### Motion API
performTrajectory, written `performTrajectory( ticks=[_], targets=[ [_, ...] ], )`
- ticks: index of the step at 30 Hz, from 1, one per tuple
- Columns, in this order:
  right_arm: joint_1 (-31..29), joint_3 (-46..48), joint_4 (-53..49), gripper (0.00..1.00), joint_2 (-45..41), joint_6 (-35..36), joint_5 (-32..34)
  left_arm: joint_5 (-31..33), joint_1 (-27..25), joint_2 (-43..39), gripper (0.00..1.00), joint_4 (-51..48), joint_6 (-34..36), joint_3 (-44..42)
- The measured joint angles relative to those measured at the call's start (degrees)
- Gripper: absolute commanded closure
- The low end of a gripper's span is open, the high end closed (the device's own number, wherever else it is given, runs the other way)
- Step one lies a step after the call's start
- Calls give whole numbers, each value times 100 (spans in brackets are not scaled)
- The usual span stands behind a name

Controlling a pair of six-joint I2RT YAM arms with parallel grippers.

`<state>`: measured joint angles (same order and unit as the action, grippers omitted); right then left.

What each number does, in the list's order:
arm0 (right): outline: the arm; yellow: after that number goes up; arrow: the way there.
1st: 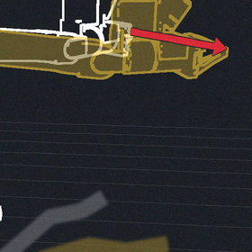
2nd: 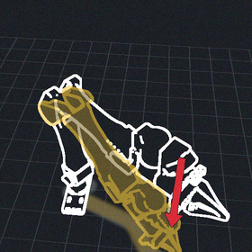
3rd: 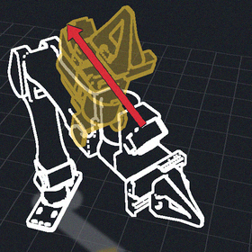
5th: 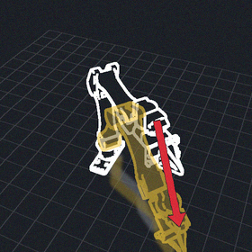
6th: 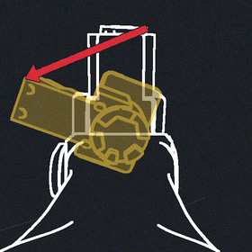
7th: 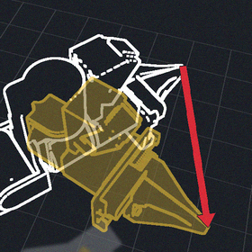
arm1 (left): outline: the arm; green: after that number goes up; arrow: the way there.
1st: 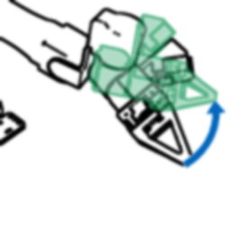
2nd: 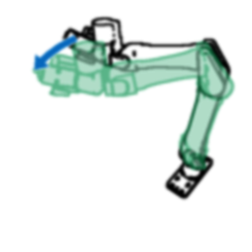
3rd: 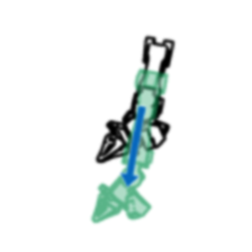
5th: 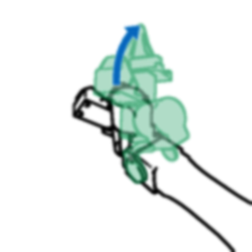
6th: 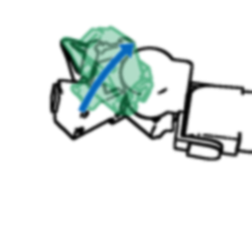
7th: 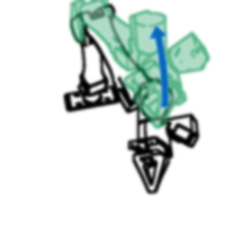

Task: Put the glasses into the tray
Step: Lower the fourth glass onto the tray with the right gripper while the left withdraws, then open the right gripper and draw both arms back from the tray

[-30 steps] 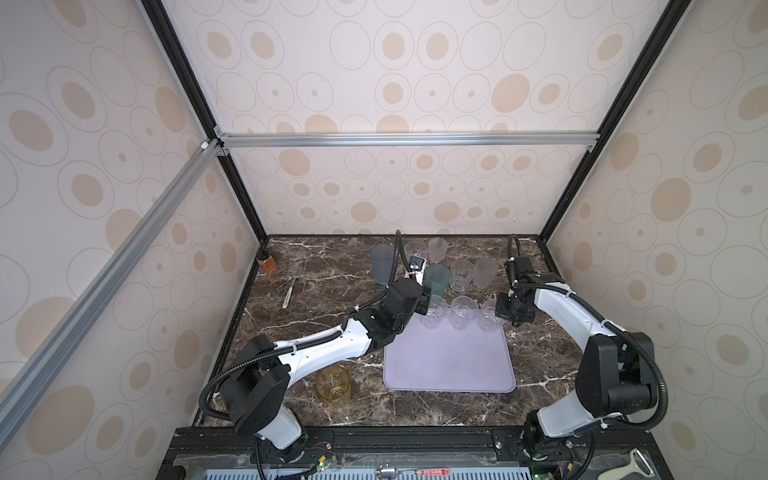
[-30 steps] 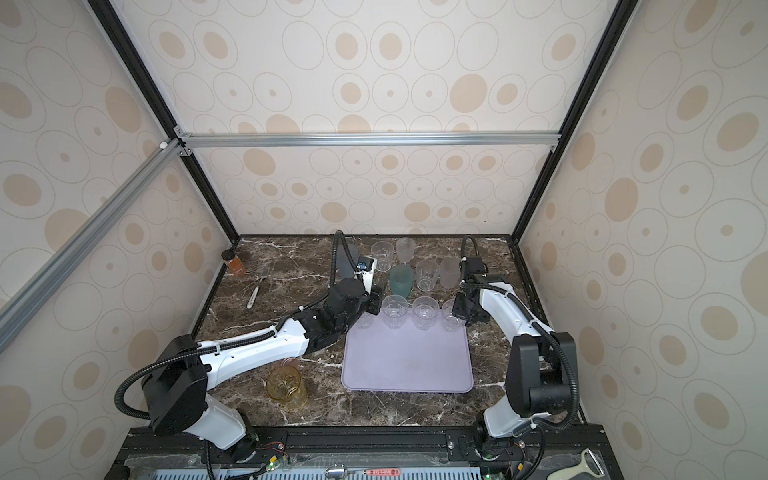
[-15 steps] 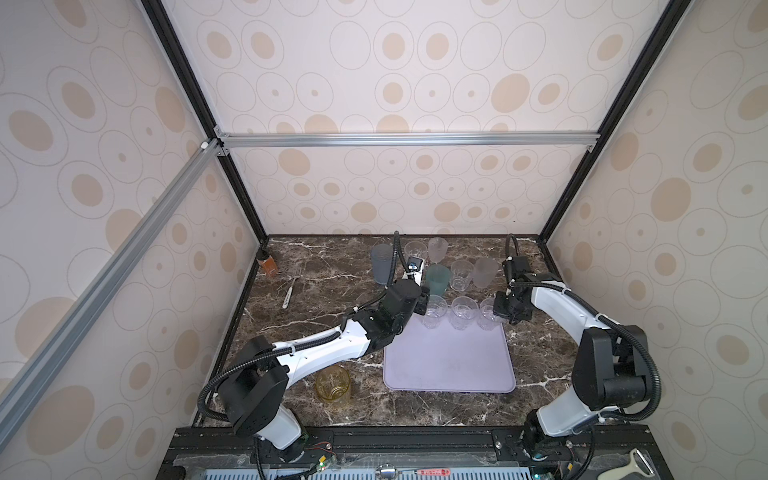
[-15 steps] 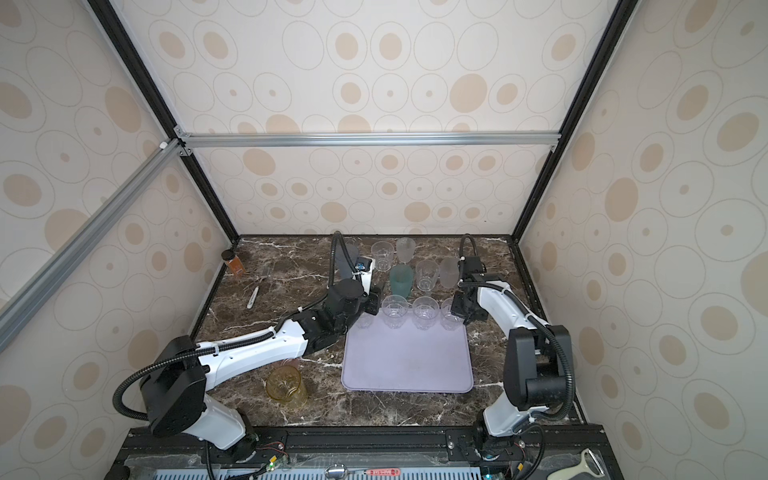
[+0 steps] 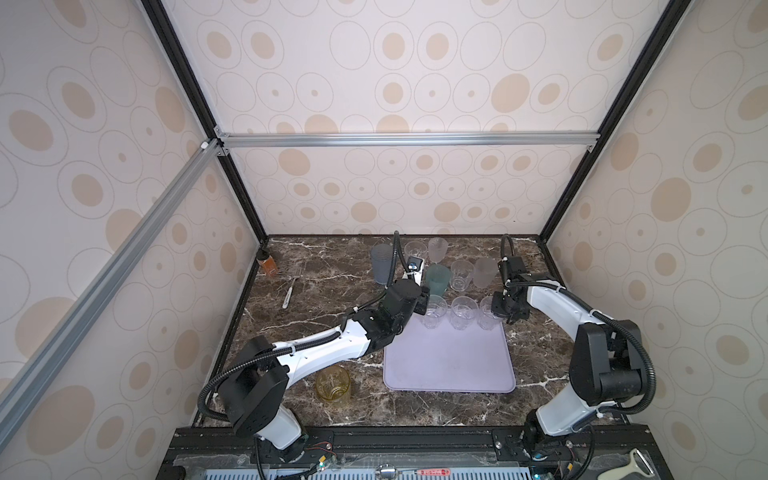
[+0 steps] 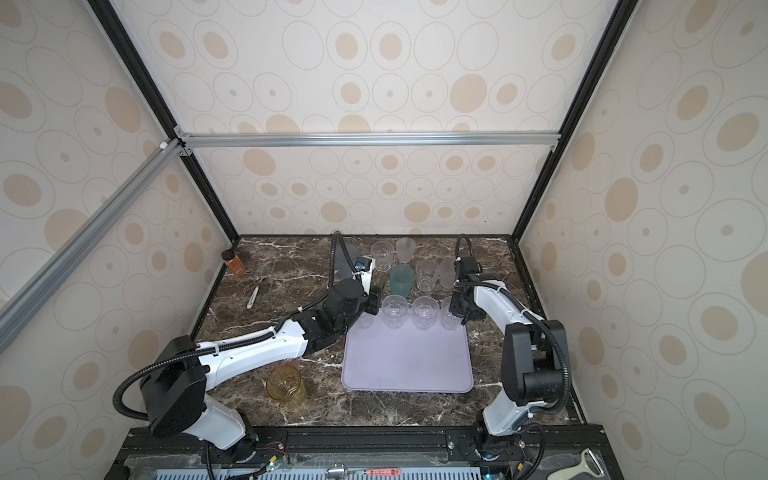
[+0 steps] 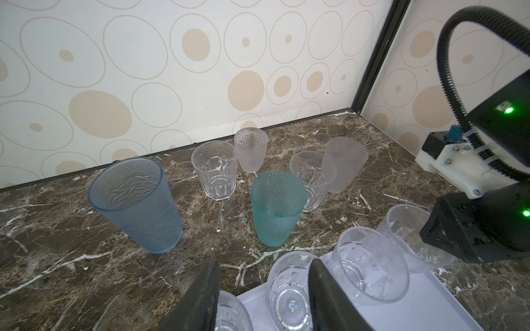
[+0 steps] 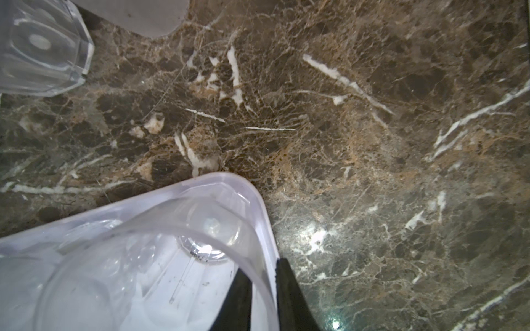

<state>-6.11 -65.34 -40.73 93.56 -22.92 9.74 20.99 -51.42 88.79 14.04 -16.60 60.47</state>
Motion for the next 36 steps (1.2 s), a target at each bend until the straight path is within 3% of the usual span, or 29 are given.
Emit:
performTrajectory(
  ticks=[12, 20, 25, 29, 36],
  targets=[
    [-4, -15, -151, 63, -304, -46, -120, 87, 0, 155, 47, -98, 0, 70],
    [-4, -452, -439, 62, -992, -160, -225, 407, 85, 155, 34, -319, 267, 227],
    [-4, -678, -385, 62, -1244, -367, -570, 680, 295, 129, 32, -621, 581, 291],
    [-9, -896, -247, 62, -1082, -651, -992, 793, 623, -50, 32, -721, 750, 146],
    [-70, -1539, 118, 61, 4, -1303, -1672, 623, 1266, -728, 32, -769, 575, -400]
  ],
)
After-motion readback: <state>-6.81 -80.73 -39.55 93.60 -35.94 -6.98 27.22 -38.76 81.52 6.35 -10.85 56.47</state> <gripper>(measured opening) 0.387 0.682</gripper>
